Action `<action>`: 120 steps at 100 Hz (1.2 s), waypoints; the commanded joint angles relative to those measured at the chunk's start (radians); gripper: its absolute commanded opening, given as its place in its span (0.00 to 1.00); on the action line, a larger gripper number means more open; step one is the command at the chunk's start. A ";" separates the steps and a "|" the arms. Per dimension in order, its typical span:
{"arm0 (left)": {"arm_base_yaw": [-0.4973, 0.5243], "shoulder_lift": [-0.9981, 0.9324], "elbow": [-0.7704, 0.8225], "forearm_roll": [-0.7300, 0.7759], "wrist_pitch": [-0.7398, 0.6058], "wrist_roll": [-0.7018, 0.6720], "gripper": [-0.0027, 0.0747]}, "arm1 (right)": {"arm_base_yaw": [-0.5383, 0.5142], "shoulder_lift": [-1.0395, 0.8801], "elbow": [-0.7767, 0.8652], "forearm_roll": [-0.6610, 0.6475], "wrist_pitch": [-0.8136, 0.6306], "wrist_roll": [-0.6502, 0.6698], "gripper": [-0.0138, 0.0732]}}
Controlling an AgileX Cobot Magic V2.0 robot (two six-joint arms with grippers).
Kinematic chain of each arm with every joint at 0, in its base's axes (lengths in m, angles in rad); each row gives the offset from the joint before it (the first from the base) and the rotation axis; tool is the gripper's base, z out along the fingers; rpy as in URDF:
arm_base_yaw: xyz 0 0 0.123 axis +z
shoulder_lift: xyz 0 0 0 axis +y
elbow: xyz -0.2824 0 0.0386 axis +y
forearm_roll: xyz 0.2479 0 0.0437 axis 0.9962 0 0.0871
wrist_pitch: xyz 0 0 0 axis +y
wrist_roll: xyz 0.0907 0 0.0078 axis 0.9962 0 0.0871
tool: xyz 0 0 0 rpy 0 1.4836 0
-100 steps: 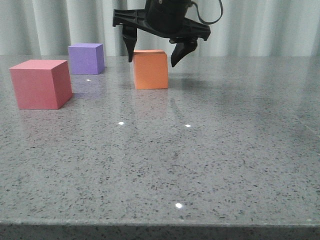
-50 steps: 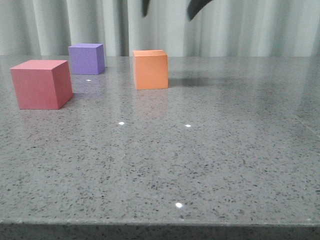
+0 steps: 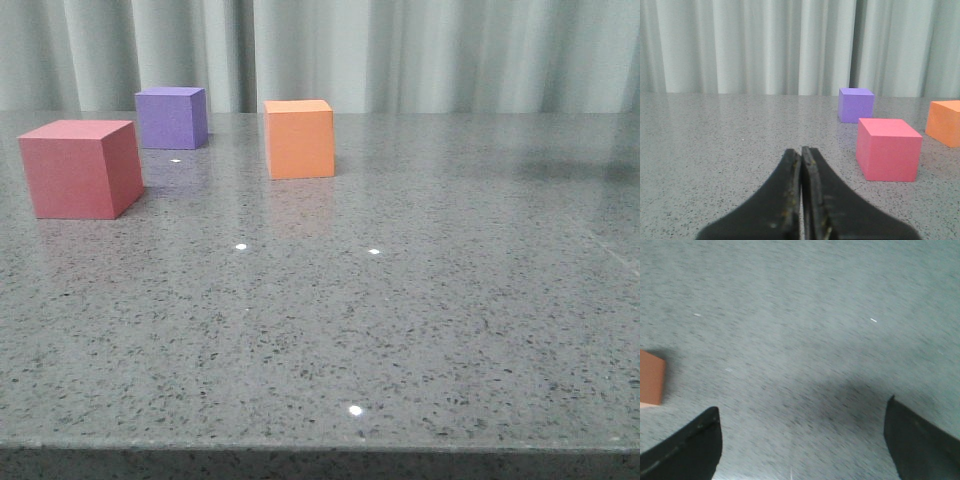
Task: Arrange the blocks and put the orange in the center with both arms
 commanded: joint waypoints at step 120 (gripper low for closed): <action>0.004 -0.038 0.043 -0.008 -0.080 0.002 0.01 | -0.187 -1.129 1.107 -0.049 -0.570 -0.014 0.40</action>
